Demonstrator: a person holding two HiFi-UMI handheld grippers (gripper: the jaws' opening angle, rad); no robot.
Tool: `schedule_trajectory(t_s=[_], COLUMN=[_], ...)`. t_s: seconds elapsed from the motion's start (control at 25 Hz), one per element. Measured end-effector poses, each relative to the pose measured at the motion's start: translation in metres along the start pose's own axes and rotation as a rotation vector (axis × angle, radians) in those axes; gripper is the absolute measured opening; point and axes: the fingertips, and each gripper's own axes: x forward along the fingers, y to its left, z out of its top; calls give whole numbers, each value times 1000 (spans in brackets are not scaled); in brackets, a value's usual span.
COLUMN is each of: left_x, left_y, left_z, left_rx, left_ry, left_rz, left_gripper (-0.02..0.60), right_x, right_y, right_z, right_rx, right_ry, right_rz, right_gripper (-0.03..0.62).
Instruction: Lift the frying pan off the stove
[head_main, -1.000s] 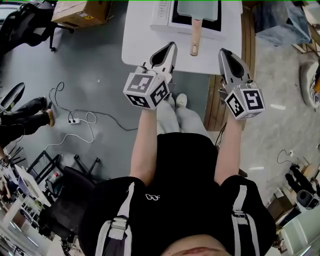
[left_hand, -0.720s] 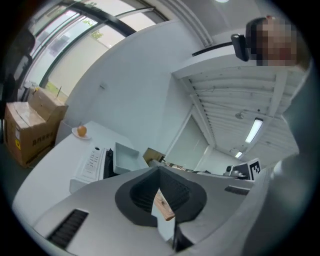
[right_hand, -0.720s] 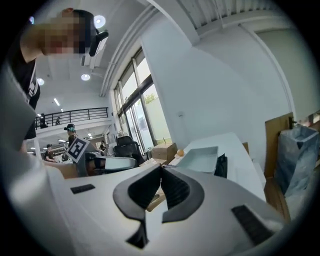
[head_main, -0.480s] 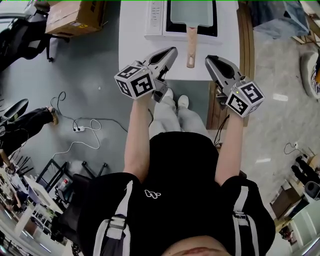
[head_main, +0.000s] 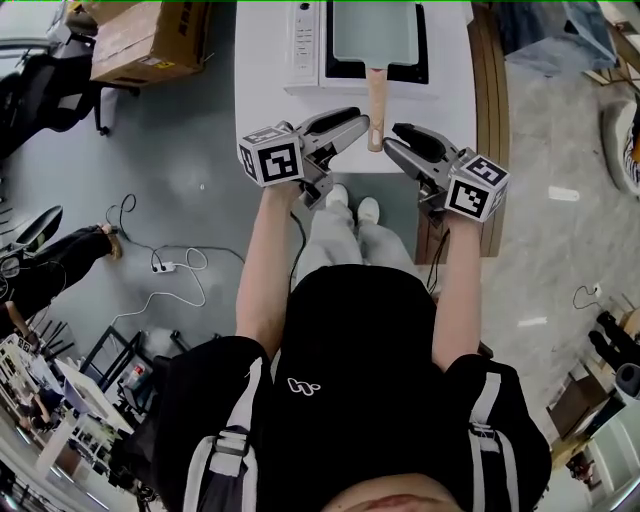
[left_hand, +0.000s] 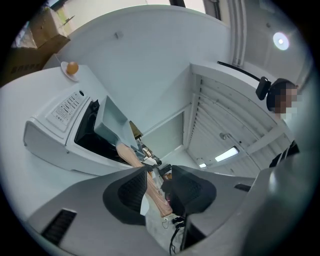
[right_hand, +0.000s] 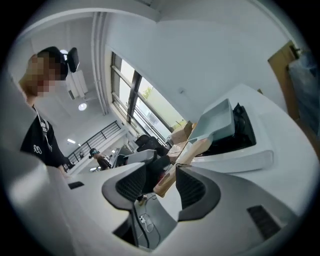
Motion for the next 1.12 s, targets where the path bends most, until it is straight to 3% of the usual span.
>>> schedule_trajectory(t_s=[0.24, 0.48, 0.72, 1.12], left_x=[17, 36, 52, 63], left_y=[21, 27, 26, 27], left_z=[-11, -17, -17, -16], left_rx=[-54, -109, -185, -242], left_ry=[81, 118, 127, 123], left_rz=[11, -28, -83, -94], left_gripper=[219, 221, 171, 160], right_x=[15, 26, 40, 47], right_y=[-10, -16, -18, -15], right_z=[-20, -21, -22, -24], right_rx=[110, 204, 289, 348], right_ry=[44, 28, 19, 9], right_rz=[47, 111, 161, 190], right_gripper=[217, 226, 204, 173])
